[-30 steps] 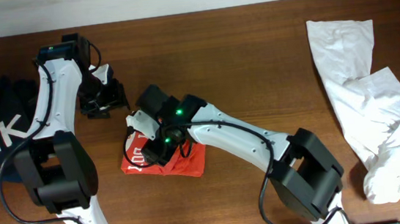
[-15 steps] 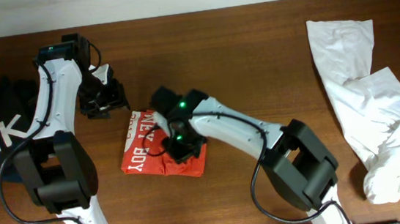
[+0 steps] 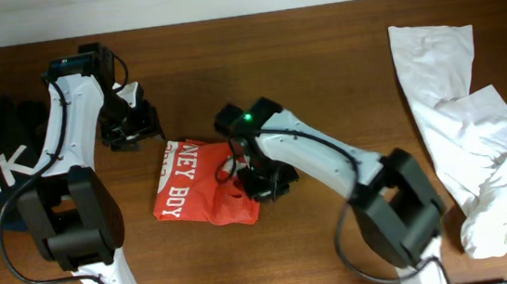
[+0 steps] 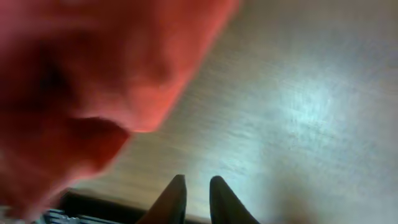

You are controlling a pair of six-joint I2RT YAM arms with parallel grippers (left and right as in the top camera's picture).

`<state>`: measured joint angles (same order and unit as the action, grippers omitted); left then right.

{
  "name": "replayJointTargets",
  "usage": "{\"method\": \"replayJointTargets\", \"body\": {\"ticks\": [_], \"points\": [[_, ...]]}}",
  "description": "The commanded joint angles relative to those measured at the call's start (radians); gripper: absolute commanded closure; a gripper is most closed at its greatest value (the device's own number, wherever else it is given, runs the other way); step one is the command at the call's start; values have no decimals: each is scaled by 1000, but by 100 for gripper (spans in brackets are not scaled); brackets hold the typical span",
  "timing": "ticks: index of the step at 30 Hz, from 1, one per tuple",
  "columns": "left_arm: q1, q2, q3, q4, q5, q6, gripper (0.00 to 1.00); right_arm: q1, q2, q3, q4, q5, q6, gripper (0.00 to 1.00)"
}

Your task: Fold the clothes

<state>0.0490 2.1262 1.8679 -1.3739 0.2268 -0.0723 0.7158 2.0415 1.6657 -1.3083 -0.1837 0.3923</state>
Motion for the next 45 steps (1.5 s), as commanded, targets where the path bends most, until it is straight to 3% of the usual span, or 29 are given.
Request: {"method": "replayJointTargets", "body": {"ticks": [1, 4, 9, 11, 18, 21, 26, 28, 33, 37, 45], "points": [[6, 6, -7, -3, -7, -2, 40, 3, -140, 22, 122, -105, -210, 77], [6, 6, -7, 0, -7, -2, 40, 5, -130, 21, 191, -315, -385, 77], [6, 6, -7, 0, -7, -3, 40, 23, -66, 21, 205, -336, -404, 76], [6, 6, -7, 0, -7, -3, 40, 23, -28, 18, 205, -335, -420, 68], [6, 6, -7, 0, -7, -3, 40, 22, 26, -101, 183, -135, -412, 66], [6, 6, -7, 0, -7, -3, 40, 9, 26, -214, 192, 15, -250, 66], [6, 6, -7, 0, -7, -3, 40, -17, 26, -293, 146, 11, -215, 67], [6, 6, -7, 0, -7, -3, 40, -21, 22, -292, 129, 18, -213, 73], [6, 6, -7, 0, -6, -3, 40, -42, -92, -173, 78, 5, -235, 72], [6, 6, -7, 0, -7, -3, 40, -40, -124, -65, 151, -145, -357, 68], [6, 6, -7, 8, -6, -3, 40, 8, -82, -184, 337, -206, -362, 68]]}}
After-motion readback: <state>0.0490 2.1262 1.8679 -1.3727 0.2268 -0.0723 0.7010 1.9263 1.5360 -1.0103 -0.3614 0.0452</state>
